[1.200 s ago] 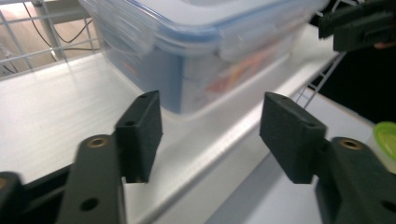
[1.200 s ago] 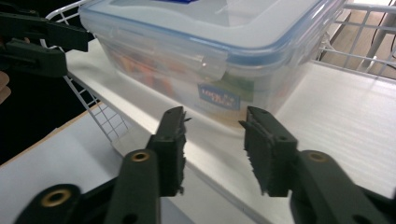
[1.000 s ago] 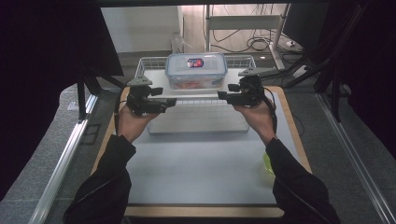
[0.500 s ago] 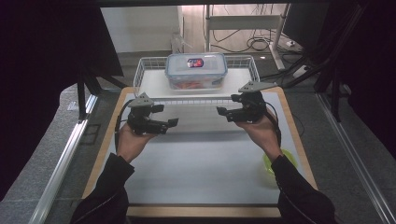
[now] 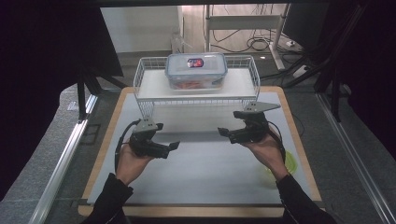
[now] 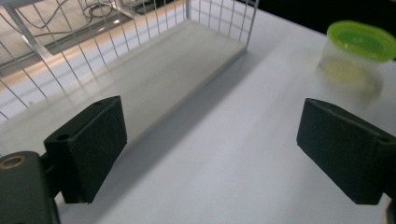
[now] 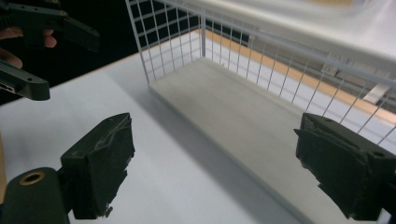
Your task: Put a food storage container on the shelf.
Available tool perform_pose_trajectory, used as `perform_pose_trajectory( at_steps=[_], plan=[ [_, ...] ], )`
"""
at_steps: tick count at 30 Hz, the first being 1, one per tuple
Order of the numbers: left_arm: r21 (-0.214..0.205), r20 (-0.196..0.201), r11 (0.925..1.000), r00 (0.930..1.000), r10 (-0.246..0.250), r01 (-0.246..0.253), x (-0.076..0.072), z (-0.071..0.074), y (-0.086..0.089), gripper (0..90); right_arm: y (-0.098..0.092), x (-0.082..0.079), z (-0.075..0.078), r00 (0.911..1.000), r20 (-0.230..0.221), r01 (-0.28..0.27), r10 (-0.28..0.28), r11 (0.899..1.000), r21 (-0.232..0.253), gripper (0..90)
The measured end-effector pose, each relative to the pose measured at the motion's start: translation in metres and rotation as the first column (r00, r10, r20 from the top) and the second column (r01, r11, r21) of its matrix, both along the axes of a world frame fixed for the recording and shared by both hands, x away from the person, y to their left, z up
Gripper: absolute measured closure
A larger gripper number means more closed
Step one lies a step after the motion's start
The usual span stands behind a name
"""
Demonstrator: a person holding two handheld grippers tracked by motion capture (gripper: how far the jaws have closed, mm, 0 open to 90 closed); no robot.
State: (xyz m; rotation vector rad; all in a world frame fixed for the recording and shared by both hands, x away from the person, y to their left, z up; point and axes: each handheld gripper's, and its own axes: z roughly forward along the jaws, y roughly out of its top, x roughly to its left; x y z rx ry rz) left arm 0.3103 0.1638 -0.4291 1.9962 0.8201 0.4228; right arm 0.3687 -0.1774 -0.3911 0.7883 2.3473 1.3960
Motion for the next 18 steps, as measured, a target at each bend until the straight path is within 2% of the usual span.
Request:
perform_pose_trajectory(
  at_steps=[1, 5, 11, 17, 18],
  plan=[
    [0.014, -0.007, 0.9999, 1.0000, -0.002, 0.002, -0.004, -0.006, -0.003, 6.9, -0.003, -0.004, -0.006, 1.0000, -0.009, -0.002, 0.002, 1.000, -0.004, 9.3],
    [0.033, -0.010, 0.9995, 0.9999, -0.005, 0.005, -0.011, -0.015, -0.006, 5.1, -0.008, -0.012, -0.014, 0.9999, -0.013, -0.009, 0.009, 1.000, -0.006, 7.4],
    [0.058, -0.010, 0.9983, 1.0000, -0.003, 0.003, -0.020, -0.028, -0.007, 4.0, -0.009, -0.020, -0.021, 0.9993, -0.029, -0.025, 0.024, 0.999, -0.025, 5.7],
    [0.048, -0.027, 0.9988, 0.9996, 0.001, 0.000, -0.032, -0.047, -0.004, 3.7, -0.008, -0.035, -0.032, 0.9982, -0.042, -0.045, 0.043, 0.998, -0.042, 3.7],
    [0.040, -0.039, 0.9992, 0.9992, 0.002, -0.001, -0.038, -0.055, -0.003, 3.6, -0.010, -0.040, -0.035, 0.9979, -0.046, -0.047, 0.045, 0.998, -0.051, 3.8]
  ],
)
